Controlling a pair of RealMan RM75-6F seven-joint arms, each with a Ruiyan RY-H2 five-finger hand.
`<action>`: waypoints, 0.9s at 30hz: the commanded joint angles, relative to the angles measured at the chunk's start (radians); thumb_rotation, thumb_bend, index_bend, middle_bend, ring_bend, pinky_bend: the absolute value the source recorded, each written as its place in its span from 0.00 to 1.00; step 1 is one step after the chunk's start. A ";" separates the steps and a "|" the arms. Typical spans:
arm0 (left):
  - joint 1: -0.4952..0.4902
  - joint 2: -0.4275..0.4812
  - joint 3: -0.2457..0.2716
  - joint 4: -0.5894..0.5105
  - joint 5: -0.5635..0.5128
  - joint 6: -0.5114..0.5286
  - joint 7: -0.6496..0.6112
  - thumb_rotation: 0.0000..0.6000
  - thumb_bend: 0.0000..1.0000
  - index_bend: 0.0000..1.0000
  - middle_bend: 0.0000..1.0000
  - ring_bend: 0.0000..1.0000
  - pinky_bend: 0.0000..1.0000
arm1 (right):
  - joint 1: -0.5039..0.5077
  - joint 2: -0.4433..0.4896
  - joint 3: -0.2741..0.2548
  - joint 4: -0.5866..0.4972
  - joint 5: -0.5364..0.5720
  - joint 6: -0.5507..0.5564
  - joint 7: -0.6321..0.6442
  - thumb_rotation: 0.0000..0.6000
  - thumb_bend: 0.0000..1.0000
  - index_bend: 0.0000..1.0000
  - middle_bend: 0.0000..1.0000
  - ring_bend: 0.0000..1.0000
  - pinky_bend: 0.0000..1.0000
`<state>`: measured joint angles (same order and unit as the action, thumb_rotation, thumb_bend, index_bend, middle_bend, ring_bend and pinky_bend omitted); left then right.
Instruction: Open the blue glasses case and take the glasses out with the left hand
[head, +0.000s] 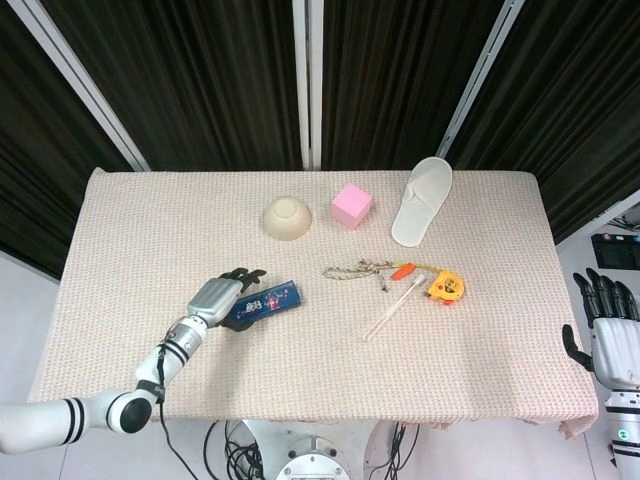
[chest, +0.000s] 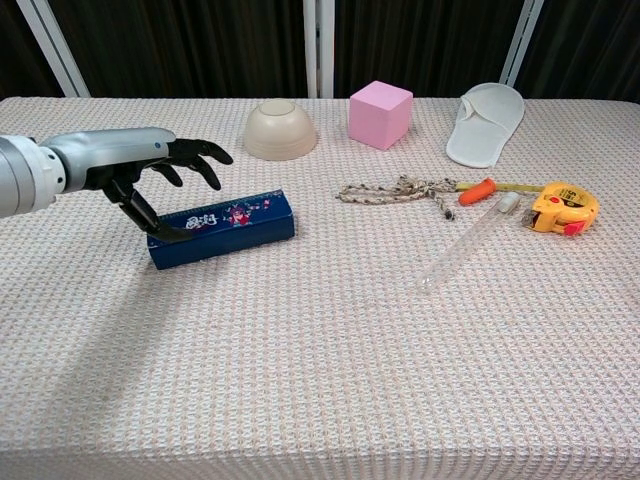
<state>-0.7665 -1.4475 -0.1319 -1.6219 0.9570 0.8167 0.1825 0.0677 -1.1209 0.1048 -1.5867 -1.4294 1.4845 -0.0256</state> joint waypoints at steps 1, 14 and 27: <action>-0.002 0.003 0.002 0.001 -0.008 -0.007 -0.002 1.00 0.28 0.10 0.19 0.07 0.18 | 0.001 0.000 -0.001 0.000 0.002 -0.006 -0.002 1.00 0.43 0.00 0.00 0.00 0.00; -0.007 0.004 0.011 0.020 -0.016 -0.024 -0.017 1.00 0.28 0.10 0.19 0.07 0.18 | 0.003 0.002 -0.004 -0.007 0.004 -0.012 -0.012 1.00 0.43 0.00 0.00 0.00 0.00; -0.016 -0.006 0.016 0.034 -0.026 -0.035 -0.020 1.00 0.28 0.10 0.19 0.07 0.18 | 0.003 0.002 -0.004 -0.005 0.010 -0.019 -0.009 1.00 0.43 0.00 0.00 0.00 0.00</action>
<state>-0.7816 -1.4528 -0.1159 -1.5884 0.9321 0.7818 0.1618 0.0709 -1.1194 0.1008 -1.5922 -1.4201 1.4656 -0.0347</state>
